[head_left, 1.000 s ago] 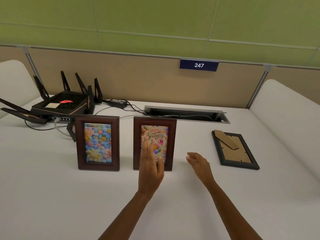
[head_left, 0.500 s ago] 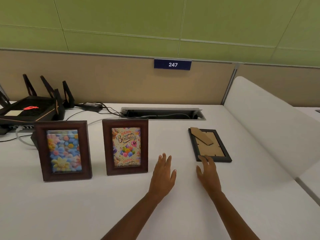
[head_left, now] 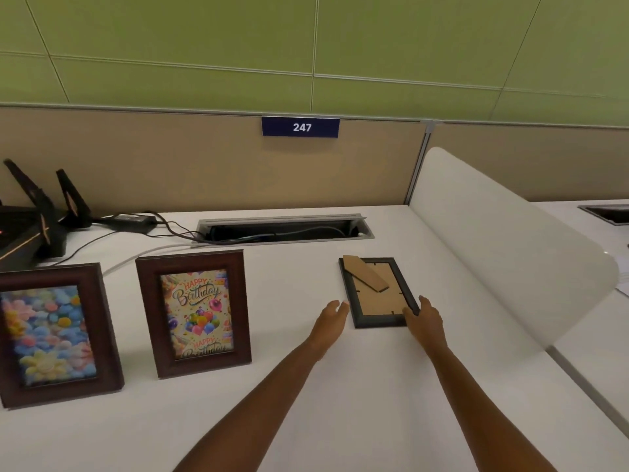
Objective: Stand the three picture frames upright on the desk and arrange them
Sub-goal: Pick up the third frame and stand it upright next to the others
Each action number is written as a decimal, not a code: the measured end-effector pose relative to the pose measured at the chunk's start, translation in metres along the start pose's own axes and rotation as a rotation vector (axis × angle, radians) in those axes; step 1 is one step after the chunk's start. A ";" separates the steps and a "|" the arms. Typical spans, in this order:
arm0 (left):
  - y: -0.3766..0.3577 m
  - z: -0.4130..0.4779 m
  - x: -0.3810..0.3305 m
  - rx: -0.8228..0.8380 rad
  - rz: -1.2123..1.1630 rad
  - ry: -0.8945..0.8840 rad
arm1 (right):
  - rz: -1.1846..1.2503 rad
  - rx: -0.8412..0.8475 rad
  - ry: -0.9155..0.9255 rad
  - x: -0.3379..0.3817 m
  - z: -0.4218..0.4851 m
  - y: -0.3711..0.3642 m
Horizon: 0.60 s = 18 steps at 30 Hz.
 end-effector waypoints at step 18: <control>0.000 0.022 0.008 -0.130 -0.501 0.232 | 0.244 -0.045 -0.161 -0.002 0.017 0.006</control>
Point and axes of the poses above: each hand's wrist, its own z-axis towards the middle knuckle, its own y-axis out of the back of the hand, x = y × z, the point moved 6 cm from there along z, towards the middle knuckle, and after that the axes turned 8 degrees about -y, right-handed, at the moved point
